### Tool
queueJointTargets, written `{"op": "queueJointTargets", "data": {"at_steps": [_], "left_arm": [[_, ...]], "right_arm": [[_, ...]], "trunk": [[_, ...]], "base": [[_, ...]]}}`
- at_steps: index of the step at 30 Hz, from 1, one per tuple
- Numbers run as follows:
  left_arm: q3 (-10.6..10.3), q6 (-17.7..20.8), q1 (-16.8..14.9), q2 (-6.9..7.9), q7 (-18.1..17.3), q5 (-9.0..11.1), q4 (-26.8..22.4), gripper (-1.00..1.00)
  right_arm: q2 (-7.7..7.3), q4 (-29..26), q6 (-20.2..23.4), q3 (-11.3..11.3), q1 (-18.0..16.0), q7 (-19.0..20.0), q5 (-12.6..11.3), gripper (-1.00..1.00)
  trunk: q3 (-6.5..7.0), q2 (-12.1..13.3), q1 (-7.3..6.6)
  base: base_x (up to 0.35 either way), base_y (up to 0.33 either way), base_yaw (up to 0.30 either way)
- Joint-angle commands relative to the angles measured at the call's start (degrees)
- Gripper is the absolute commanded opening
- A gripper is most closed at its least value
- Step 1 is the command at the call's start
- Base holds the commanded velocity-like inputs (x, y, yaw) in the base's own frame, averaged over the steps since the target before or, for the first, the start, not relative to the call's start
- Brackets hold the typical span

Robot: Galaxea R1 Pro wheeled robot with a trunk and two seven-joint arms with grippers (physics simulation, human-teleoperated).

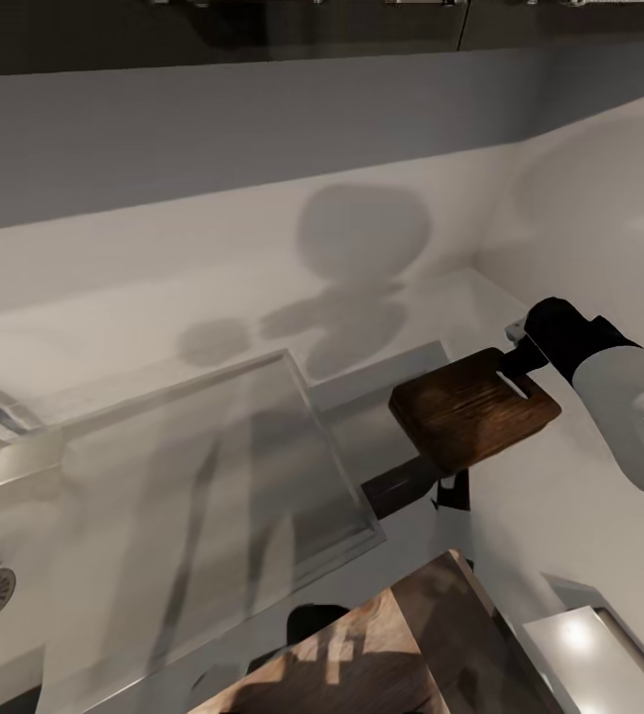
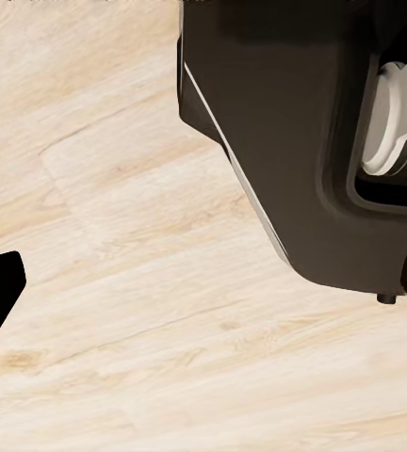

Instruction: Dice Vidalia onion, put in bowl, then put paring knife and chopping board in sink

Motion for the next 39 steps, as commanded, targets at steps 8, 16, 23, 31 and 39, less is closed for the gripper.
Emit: {"op": "queueJointTargets", "data": {"at_steps": [8,16,23,31,39], "left_arm": [[0.01,-0.06,0.04,-0.02,0.14,0.03,-0.10,1.00],[0.01,-0.06,0.04,-0.02,0.14,0.03,0.34,1.00],[0.01,-0.06,0.04,-0.02,0.14,0.03,0.50,1.00],[0.01,-0.06,0.04,-0.02,0.14,0.03,0.51,1.00],[-0.06,-0.06,0.04,-0.02,0.14,0.03,0.51,1.00]], "right_arm": [[0.01,-0.09,0.13,0.18,-0.02,0.58,0.48,-1.00],[-0.01,-0.09,0.13,0.18,-0.02,0.71,0.45,-1.00],[0.02,-0.13,0.13,0.18,-0.02,0.86,0.39,-1.00],[0.02,-0.14,0.15,0.18,-0.02,0.90,0.30,-1.00],[0.09,-0.13,0.21,0.18,-0.02,0.91,0.24,-1.00]], "trunk": [[0.64,-0.09,0.04],[1.36,-0.09,0.04],[1.98,-0.09,0.04],[2.70,-0.09,0.04],[3.42,-0.09,0.04]], "base": [[0.000,0.000,0.000],[-0.065,0.002,0.000],[-0.228,0.107,0.000],[-0.185,0.141,0.000],[-0.016,0.013,0.000]]}}
